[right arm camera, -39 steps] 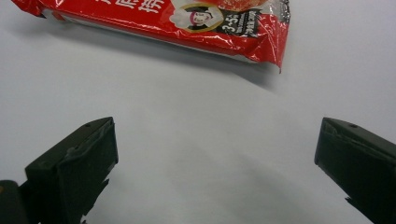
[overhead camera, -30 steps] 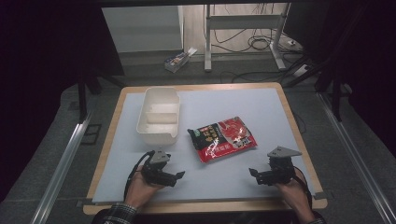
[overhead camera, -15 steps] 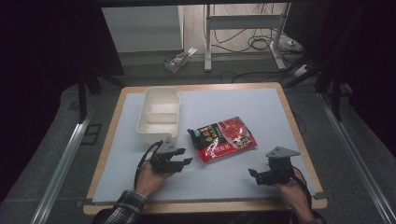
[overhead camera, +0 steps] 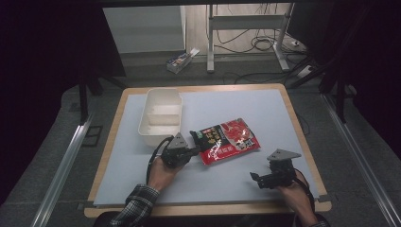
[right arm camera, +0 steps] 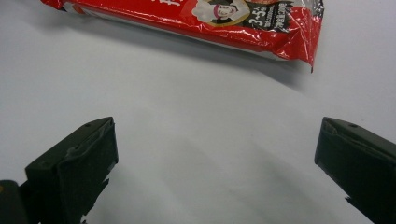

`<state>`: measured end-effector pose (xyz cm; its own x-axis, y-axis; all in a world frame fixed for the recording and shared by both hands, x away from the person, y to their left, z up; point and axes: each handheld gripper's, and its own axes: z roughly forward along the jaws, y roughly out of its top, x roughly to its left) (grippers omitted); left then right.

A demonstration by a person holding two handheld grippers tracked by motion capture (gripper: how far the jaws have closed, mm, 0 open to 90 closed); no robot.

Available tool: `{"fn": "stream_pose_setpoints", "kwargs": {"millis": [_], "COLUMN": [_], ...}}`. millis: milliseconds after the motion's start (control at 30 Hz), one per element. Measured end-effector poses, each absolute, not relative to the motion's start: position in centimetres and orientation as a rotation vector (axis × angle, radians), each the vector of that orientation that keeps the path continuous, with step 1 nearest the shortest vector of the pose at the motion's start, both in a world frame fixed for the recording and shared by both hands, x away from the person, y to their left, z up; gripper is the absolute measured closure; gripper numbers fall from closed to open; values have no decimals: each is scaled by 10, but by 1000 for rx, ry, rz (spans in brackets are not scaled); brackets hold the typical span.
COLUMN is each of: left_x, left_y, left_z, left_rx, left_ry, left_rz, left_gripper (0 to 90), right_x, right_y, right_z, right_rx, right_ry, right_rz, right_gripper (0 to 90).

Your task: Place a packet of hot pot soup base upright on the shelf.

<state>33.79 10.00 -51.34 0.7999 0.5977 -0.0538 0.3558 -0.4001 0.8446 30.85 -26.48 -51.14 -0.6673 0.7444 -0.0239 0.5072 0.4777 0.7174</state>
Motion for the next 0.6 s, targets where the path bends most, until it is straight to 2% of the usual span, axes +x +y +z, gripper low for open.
{"fn": "stream_pose_setpoints", "kwargs": {"millis": [400,600], "left_x": [354,358], "left_y": [77,72], "left_z": [-524,-532], "left_rx": [2011,2051], "left_ry": [709,714], "left_rz": [308,350], "left_gripper": [896,894], "right_x": [309,309], "right_y": [-262,-262], "right_z": [-515,-515], "right_rx": [1046,1045], "right_ry": [2418,2417], "right_rz": [966,970], "right_gripper": [0,0]}}
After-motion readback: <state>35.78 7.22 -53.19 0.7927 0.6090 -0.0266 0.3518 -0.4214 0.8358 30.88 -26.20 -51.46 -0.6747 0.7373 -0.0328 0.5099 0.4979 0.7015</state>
